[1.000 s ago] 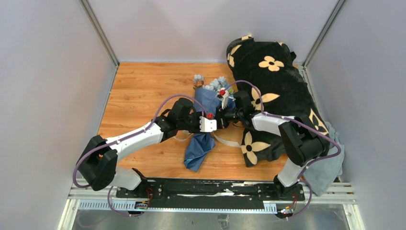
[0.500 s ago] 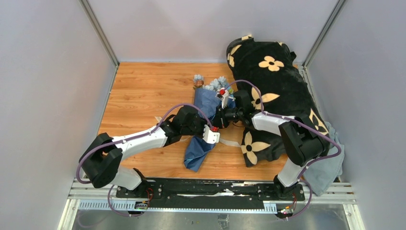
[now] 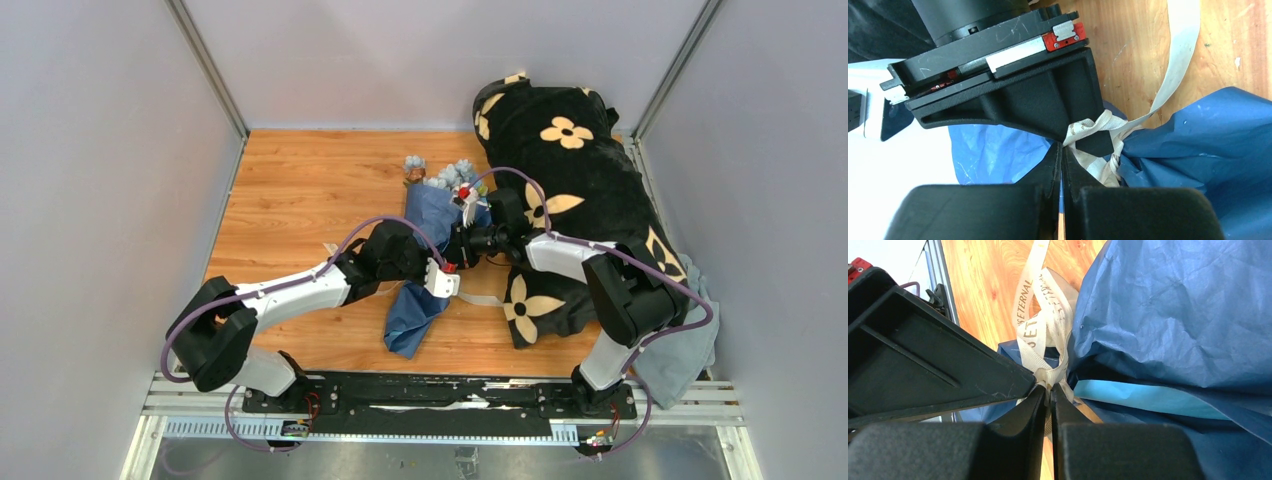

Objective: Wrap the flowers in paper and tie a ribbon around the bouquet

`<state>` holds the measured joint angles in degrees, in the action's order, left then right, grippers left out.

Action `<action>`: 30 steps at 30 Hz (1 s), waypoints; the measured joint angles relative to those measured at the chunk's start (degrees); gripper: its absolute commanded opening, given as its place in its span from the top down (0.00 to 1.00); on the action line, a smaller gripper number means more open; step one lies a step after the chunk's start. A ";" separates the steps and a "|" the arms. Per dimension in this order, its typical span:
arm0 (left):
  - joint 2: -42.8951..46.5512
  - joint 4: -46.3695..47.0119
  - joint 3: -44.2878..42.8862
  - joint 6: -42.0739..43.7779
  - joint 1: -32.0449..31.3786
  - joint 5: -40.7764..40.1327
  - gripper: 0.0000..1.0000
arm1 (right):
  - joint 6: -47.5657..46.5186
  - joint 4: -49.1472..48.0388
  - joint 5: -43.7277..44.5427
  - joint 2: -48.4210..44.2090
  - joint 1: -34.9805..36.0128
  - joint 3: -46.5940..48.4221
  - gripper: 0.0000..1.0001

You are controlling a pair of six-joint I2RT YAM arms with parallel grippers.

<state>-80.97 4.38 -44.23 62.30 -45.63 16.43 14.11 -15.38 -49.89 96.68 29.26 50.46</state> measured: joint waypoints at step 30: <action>3.32 -9.49 0.35 7.43 4.96 0.09 1.00 | 4.48 1.38 3.72 -1.73 -3.43 0.07 1.00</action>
<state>-77.65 -5.10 -43.88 69.73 -40.66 16.51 18.59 -14.00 -46.17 94.96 25.82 50.52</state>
